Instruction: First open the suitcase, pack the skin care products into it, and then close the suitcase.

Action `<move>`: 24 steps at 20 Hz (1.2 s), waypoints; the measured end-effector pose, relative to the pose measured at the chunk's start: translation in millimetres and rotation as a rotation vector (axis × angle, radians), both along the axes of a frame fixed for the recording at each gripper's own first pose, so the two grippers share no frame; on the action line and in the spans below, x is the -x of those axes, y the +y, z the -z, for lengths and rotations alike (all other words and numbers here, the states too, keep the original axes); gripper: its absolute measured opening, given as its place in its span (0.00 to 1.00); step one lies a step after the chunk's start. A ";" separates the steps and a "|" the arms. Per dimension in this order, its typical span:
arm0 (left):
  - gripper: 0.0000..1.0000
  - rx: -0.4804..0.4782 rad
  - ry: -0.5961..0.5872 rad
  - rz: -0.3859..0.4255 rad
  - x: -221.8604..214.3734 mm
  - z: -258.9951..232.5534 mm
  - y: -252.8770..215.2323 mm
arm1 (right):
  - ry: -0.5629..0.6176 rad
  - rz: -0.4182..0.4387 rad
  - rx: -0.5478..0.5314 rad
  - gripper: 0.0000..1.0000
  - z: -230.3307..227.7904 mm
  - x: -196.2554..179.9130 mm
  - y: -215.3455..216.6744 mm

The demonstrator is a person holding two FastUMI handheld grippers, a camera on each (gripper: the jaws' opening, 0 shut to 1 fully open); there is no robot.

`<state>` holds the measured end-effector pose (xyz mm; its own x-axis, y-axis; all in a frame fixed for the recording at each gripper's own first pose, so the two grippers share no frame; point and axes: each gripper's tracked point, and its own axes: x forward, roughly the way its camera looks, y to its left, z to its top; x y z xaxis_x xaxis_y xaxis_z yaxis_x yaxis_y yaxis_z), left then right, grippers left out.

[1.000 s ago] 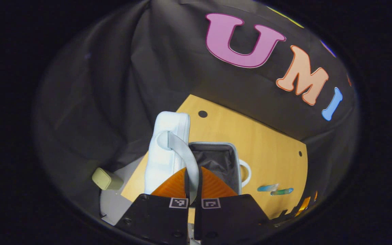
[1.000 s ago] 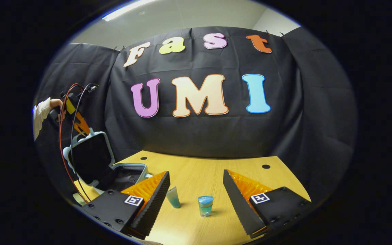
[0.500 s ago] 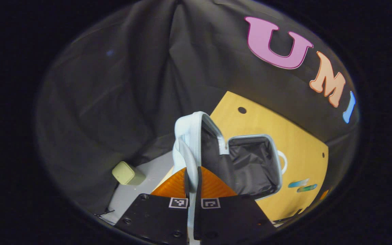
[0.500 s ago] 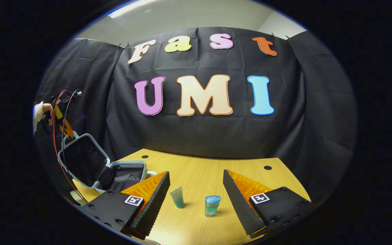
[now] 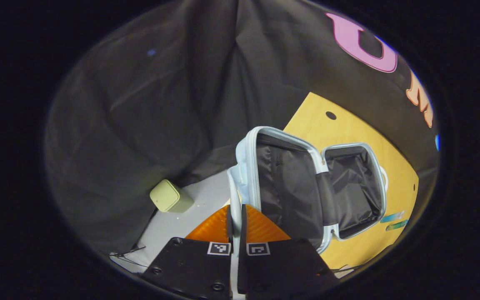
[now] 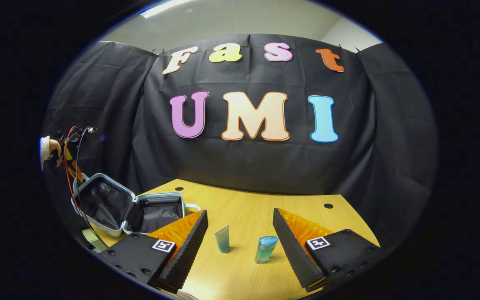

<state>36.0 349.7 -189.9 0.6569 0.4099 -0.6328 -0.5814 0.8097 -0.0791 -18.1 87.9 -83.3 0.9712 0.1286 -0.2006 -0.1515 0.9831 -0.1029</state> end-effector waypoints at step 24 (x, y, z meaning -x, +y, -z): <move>0.83 0.167 -0.066 -0.042 9.8 81.1 8.4 | 0.027 0.021 0.003 0.97 13.8 20.6 0.3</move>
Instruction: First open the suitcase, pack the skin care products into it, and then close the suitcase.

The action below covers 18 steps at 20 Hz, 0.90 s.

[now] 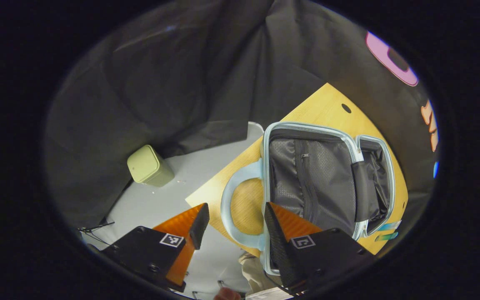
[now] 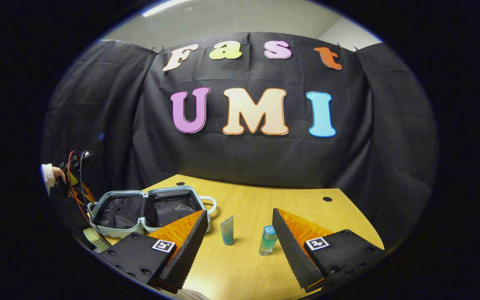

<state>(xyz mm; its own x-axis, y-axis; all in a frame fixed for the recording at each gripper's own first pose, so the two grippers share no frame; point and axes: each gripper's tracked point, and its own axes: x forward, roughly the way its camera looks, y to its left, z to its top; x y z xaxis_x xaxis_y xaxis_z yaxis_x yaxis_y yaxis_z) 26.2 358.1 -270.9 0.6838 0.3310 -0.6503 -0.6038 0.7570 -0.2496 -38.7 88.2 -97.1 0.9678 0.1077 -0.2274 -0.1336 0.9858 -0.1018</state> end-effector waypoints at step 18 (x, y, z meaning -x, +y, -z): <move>0.90 -0.290 -0.171 0.444 -1.5 -78.1 -193.4 | 0.087 -0.006 -0.037 0.97 14.1 -24.4 -50.9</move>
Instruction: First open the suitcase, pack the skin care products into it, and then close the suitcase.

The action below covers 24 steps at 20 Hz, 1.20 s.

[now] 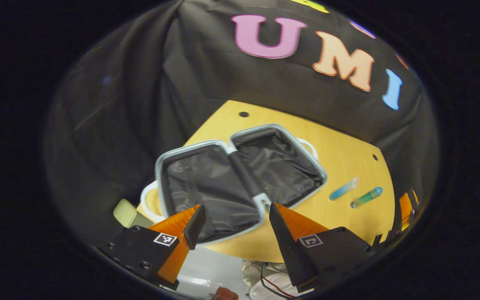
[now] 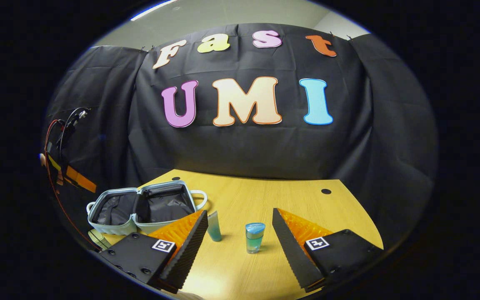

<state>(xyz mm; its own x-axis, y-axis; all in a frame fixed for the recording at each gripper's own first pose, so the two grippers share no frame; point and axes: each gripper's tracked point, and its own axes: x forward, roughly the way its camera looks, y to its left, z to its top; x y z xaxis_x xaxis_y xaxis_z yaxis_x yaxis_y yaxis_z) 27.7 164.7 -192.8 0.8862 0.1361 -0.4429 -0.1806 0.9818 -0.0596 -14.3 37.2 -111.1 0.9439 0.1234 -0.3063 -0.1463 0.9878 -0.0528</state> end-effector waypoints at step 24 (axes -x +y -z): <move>0.90 -0.134 -0.004 0.439 -155.1 97.4 -251.9 | 0.215 0.011 -0.063 0.98 79.0 16.0 -47.6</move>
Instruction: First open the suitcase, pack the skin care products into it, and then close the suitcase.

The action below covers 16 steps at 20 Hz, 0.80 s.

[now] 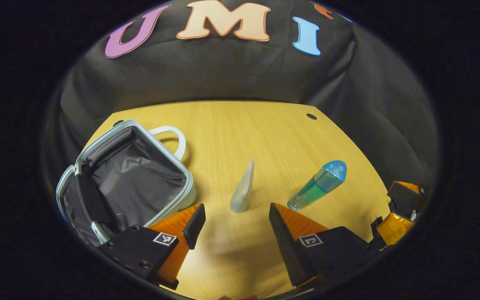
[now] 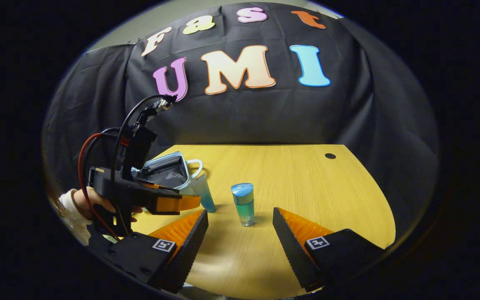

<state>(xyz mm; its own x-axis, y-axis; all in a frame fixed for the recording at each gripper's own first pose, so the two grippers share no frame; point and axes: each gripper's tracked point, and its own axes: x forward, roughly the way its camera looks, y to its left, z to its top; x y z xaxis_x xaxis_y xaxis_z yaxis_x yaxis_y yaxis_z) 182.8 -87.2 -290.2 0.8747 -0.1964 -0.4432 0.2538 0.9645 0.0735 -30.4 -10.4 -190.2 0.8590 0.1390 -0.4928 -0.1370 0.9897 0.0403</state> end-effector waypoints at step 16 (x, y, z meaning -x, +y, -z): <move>0.67 0.016 0.014 -0.074 -51.4 51.5 -6.8 | 0.091 -0.048 0.046 0.96 55.7 -10.7 -20.4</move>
<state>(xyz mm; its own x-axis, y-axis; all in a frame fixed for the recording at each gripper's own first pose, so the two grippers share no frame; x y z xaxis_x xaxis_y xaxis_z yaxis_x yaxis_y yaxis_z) 234.2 -94.1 -341.8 0.8807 -0.1384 -0.4529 0.1823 0.9817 0.0545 -19.7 -30.8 -245.9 0.8031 0.1540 -0.5756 -0.1817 0.9833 0.0095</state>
